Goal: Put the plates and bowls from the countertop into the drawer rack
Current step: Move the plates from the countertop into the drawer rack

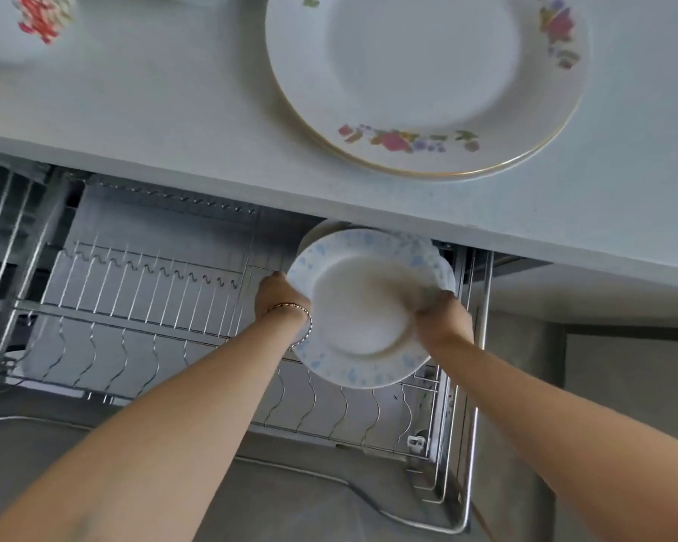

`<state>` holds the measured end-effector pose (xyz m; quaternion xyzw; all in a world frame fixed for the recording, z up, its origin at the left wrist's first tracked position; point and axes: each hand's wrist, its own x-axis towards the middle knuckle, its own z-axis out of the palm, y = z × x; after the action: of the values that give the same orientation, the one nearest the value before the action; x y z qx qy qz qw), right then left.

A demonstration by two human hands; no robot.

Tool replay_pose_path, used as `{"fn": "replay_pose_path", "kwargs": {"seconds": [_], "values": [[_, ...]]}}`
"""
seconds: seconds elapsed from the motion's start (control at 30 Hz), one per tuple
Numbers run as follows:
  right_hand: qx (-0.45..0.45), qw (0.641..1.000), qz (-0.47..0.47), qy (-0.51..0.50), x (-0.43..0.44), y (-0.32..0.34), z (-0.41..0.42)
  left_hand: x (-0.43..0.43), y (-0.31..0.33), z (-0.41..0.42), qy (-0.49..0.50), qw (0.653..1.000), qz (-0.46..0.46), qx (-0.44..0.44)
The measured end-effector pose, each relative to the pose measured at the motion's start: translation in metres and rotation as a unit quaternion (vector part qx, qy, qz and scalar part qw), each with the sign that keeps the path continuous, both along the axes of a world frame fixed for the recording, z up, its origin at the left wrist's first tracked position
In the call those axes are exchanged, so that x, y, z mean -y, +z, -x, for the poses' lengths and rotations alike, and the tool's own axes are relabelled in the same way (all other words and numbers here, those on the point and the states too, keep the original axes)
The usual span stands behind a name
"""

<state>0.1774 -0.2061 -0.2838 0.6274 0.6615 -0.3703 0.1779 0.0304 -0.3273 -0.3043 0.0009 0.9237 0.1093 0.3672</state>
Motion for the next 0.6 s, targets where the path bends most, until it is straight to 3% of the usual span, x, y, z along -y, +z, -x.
{"fn": "replay_pose_path", "kwargs": {"seconds": [0.27,0.47,0.6], "values": [[0.021,0.998,-0.051,-0.015,0.002,-0.017,0.002,-0.018,-0.012,-0.019,0.042,0.999,-0.013,-0.029],[-0.014,0.998,-0.057,0.018,0.019,-0.014,0.004,0.001,-0.013,-0.031,0.055,0.992,-0.114,0.002],[-0.031,0.997,-0.031,-0.063,0.014,-0.014,0.005,0.005,-0.012,-0.044,0.117,0.976,-0.176,0.051]]}}
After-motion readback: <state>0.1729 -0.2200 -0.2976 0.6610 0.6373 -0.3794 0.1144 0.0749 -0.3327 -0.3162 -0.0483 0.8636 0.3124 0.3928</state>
